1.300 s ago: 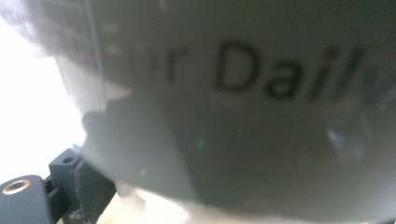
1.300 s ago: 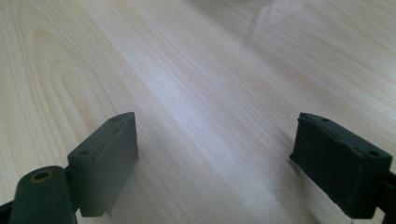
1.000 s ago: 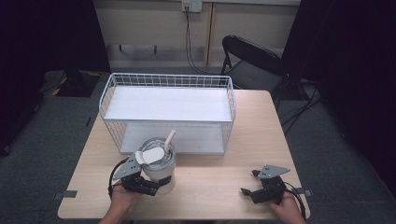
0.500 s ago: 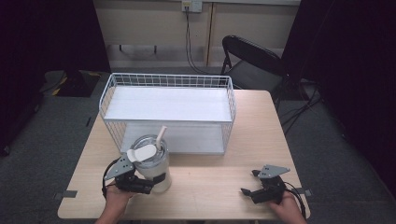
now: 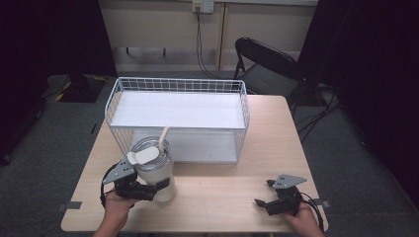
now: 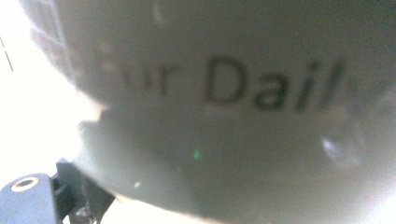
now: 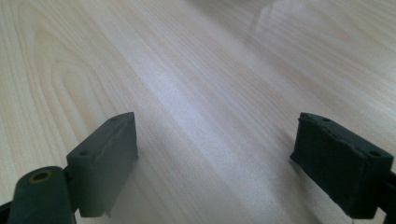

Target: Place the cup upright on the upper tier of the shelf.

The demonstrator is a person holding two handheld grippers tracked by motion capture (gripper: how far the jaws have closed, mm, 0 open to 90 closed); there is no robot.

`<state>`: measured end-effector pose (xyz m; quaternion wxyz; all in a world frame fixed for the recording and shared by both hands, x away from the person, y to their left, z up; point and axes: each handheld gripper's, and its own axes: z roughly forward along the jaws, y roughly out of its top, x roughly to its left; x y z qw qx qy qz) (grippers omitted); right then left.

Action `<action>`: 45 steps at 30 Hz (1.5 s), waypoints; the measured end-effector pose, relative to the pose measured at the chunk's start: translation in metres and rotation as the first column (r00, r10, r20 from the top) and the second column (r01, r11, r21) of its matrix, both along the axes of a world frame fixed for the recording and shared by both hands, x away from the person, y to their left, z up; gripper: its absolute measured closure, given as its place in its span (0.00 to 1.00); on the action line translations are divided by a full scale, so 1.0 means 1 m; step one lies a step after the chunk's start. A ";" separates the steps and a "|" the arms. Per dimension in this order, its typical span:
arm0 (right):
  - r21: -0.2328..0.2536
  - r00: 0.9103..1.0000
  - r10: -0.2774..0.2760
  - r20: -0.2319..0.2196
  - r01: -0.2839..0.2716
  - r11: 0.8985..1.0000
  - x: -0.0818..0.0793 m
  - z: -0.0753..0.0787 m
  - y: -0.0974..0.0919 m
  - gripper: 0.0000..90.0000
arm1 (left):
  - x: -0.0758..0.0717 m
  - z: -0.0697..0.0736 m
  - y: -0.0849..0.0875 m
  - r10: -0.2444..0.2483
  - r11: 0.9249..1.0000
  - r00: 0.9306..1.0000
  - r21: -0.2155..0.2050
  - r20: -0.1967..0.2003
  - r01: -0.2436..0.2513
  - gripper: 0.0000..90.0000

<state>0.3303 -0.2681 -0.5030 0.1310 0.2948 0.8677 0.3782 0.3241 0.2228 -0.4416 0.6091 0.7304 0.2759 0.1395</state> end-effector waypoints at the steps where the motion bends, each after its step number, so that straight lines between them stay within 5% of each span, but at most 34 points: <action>1: 0.000 1.000 0.000 0.000 0.000 1.000 0.000 0.000 0.000 0.15 | 0.001 0.002 0.001 -0.001 1.000 1.000 -0.001 0.005 0.001 0.10; 16: 0.000 1.000 -0.002 0.000 0.002 1.000 0.000 0.000 0.000 0.15 | 0.010 0.028 0.003 0.011 1.000 1.000 0.015 -0.017 -0.011 0.10; 19: 0.000 1.000 -0.002 0.000 0.002 1.000 0.000 0.000 0.000 0.15 | 0.012 0.034 0.004 0.011 0.999 1.000 0.035 0.003 -0.011 0.10; 24: 0.000 1.000 -0.002 0.000 0.002 1.000 0.000 0.000 0.000 0.15 | 0.015 0.046 0.003 0.006 1.000 1.000 0.013 -0.010 -0.006 0.10; 45: 0.001 1.000 0.000 -0.002 0.000 1.000 0.001 0.000 0.001 0.14 | 0.023 0.096 0.001 -0.022 0.999 1.000 0.032 -0.015 0.023 0.10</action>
